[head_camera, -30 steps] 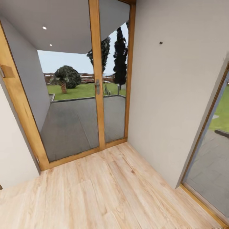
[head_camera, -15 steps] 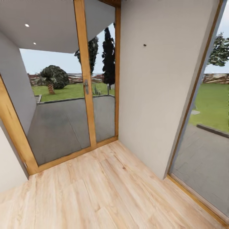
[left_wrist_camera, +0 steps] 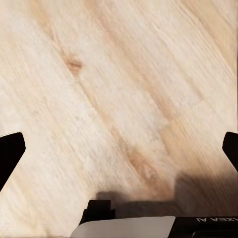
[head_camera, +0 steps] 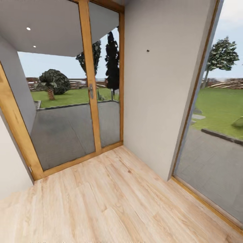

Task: Pick up the poster from the kitchen countertop and hang it on one of the wall nails in the kitchen.

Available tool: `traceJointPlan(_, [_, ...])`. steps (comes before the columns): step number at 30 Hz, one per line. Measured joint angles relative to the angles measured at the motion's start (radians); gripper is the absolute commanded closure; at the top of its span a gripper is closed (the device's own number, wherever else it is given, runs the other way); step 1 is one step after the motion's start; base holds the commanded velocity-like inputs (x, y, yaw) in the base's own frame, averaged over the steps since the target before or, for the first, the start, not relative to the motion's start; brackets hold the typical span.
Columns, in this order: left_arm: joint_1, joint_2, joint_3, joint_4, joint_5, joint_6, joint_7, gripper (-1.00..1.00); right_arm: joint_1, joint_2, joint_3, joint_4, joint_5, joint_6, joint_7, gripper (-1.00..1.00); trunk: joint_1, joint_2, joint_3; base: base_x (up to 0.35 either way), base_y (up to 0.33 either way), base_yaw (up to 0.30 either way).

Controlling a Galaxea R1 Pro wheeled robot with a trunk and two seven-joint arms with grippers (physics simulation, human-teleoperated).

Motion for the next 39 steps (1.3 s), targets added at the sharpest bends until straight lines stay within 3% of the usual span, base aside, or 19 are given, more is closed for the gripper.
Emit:
traceJointPlan(12, [0.000,0.000,-0.001,0.001,-0.001,0.000,0.000,-1.00,0.000,0.001,-0.001,0.000,-0.002,0.001,0.000,-1.00,0.000,0.000,0.000,-0.097,0.036,-0.272])
traceJointPlan(25, [0.000,0.000,-0.001,0.006,-0.001,0.000,0.000,-1.00,0.000,0.000,-0.004,0.000,-0.002,0.001,-0.001,-1.00,0.000,0.000,0.000,-0.190,0.197,-0.054])
traceJointPlan(39, [0.000,0.000,-0.002,0.009,-0.003,-0.024,0.001,-1.00,0.000,0.000,-0.006,0.000,-0.003,0.002,-0.001,-1.00,0.000,0.000,0.000,-0.158,0.111,-0.274])
